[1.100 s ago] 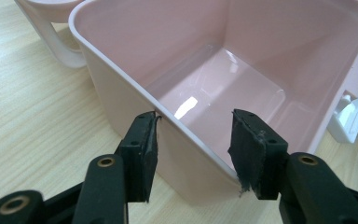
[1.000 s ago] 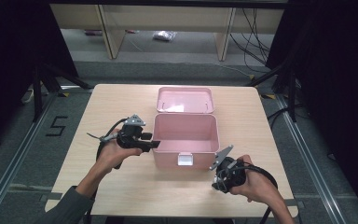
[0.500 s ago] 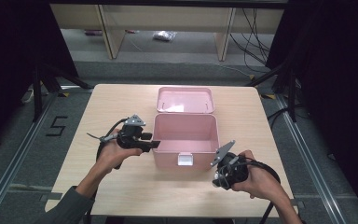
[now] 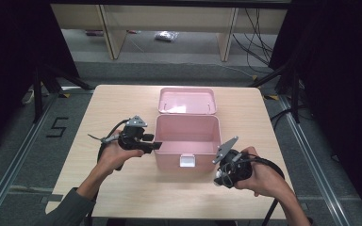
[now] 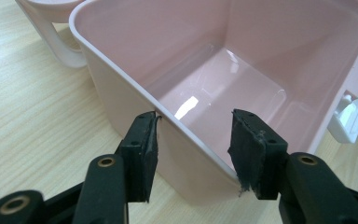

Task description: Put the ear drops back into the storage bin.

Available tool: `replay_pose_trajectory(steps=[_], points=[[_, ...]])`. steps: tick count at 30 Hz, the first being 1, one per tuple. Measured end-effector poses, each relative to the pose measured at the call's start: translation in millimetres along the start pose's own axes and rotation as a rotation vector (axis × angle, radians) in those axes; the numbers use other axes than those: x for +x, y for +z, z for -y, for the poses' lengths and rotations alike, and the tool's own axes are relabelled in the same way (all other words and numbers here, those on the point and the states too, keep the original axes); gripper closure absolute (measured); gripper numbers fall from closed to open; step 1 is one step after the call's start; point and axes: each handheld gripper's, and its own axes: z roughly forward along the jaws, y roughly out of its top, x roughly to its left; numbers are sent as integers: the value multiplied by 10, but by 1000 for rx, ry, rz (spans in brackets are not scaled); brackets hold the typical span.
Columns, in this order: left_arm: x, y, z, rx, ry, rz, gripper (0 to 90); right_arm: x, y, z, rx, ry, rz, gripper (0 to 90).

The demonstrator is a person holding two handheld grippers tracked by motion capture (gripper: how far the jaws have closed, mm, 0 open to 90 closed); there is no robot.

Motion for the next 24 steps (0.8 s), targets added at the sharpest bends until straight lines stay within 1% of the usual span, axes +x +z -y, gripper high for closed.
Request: replay_pose_trajectory(steps=[1,2,3,4,5,6,7,8,9,10,12,13,15,16,18,19,20,23,24], points=[[-1,0,0,-1,-1,-1,511,-6,-4,-12,1,-15,-3,604],[0,-1,-1,2,1,0,511,1,-21,-20,5,-7,-1,604],[-2,0,-1,1,1,-1,511,-4,-28,-34,6,-24,-4,604],[-2,-1,-1,1,2,-1,511,-4,-43,-46,9,-27,-2,604],[1,0,-2,1,2,0,511,-3,-57,-59,10,-28,1,604],[1,0,-1,1,1,1,510,8,-75,-70,17,-16,4,604],[2,0,-2,1,1,0,510,-3,-86,-85,13,-36,0,604],[1,-1,-2,2,2,0,510,-11,-99,-98,11,-42,-6,604],[-1,-1,-2,2,2,-1,510,-5,-114,-110,18,-26,-3,604],[1,-1,-2,2,3,0,511,-15,-124,-124,12,-41,-1,604],[0,-1,-1,1,0,0,510,-35,-145,-142,8,-47,-7,604],[-1,-1,-1,2,1,-1,510,-46,-156,-150,11,-49,-15,604],[0,0,-1,1,2,1,510,-60,-182,-163,11,-47,-11,604],[3,0,-1,1,1,1,511,-61,-201,-166,13,-43,-2,604],[3,0,-2,2,1,1,510,-72,-235,-181,18,-47,-10,604],[1,0,-2,2,1,1,510,-67,-249,-187,11,-41,5,604],[1,0,-2,2,2,0,510,-70,-262,-195,11,-45,-2,604],[0,0,-1,2,1,0,510,-76,-299,-219,4,-63,-2,604],[-2,0,-1,2,1,-1,510,-75,-311,-225,6,-55,-4,604]])
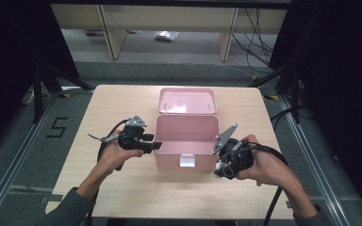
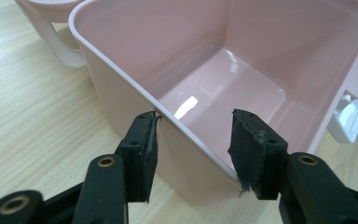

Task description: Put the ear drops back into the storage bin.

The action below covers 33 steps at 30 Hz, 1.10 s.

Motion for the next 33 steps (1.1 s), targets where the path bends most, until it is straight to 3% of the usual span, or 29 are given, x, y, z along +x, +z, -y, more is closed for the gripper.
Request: replay_pose_trajectory(steps=[4,5,7,10,12,14,18,20,21,22,25,27,28,30,33], points=[[4,0,0,0,-1,2,510,-5,-47,-29,-1,4,2,604],[2,0,0,0,-2,2,510,-11,-64,-38,9,15,-21,604],[2,0,0,1,1,2,510,-26,-76,-58,-16,-10,-1,604],[1,0,-1,1,0,1,510,-32,-122,-91,-14,-1,4,604],[1,0,-1,1,2,1,510,-58,-150,-128,-6,-28,-17,604],[3,0,-1,1,0,2,511,-52,-181,-155,-18,-26,5,604],[1,0,-1,1,2,1,511,-86,-245,-229,-9,-35,-6,604],[2,0,-1,1,-1,1,510,-77,-270,-254,-19,-10,13,604],[1,1,-1,2,1,0,511,-105,-280,-278,-15,-42,1,604],[1,1,-1,2,2,1,511,-88,-290,-289,-13,-10,2,604],[2,1,-1,1,0,1,510,-120,-316,-343,-17,-36,8,604],[0,1,-1,2,2,1,510,-135,-338,-370,-13,-17,-2,604],[3,1,-2,2,1,2,510,-164,-335,-388,-20,-49,-2,604],[3,2,-1,1,-1,2,510,-176,-338,-406,-16,-22,4,604],[1,2,-1,2,2,0,511,-238,-333,-450,-17,-33,0,604]])
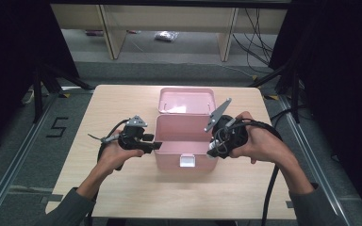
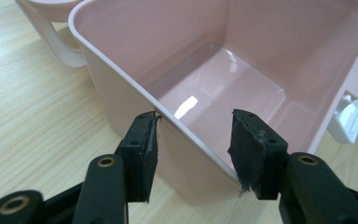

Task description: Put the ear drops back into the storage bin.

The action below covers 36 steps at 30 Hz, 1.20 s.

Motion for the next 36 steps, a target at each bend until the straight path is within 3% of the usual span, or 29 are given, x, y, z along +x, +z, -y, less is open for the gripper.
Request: replay_pose_trajectory(steps=[2,8,9,11,15,16,22,36], points=[[2,1,0,0,-2,2,510,-29,15,-28,-14,8,22,604],[6,4,-1,-3,-1,5,510,-166,99,-137,14,43,21,604],[-8,14,3,-18,-24,-1,509,-187,124,-149,11,48,20,604],[16,10,1,-6,-6,11,507,-231,175,-176,20,62,16,604],[-3,19,5,-21,-23,1,507,-321,295,-216,42,69,28,604],[8,10,4,-9,-7,2,508,-346,325,-220,46,67,29,604],[15,9,-1,-4,-6,10,507,-471,486,-232,66,103,27,604],[-5,17,5,-20,-22,0,508,-572,813,-266,109,133,17,604]])
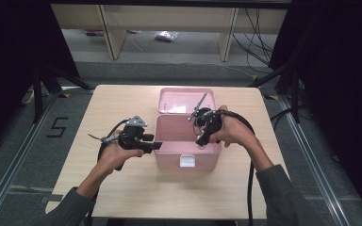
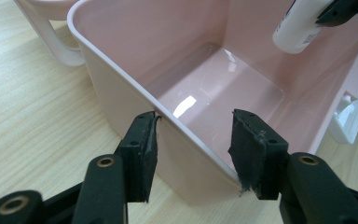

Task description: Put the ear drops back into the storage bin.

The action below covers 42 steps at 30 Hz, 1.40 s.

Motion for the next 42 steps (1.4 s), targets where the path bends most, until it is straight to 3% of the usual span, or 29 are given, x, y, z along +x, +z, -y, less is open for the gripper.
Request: replay_pose_trajectory(steps=[8,9,10,11,14,17,21,36,38,40,42], points=[[22,-10,-5,16,13,13,506,-40,124,-5,7,-2,-9,604],[14,-11,-2,17,2,-3,506,-42,145,-4,9,3,-10,604],[21,-12,-5,18,14,10,506,-29,162,0,19,25,-14,604],[20,-9,-5,15,15,12,507,-49,188,-3,16,-4,-14,604],[19,-9,-5,15,14,11,507,-50,227,-7,16,-10,-15,604],[19,-9,-5,15,14,12,507,-52,252,-10,23,10,-8,604],[19,-9,-7,16,13,12,507,-86,302,-2,16,-11,-14,604],[19,-10,-6,17,15,11,507,-104,450,3,38,-5,-17,604],[1,0,-1,0,-3,2,507,-106,464,5,42,-5,-14,604],[14,-8,-4,12,13,4,507,-115,479,11,37,-18,-17,604],[14,-8,-4,12,14,4,507,-106,489,20,42,2,-13,604]])
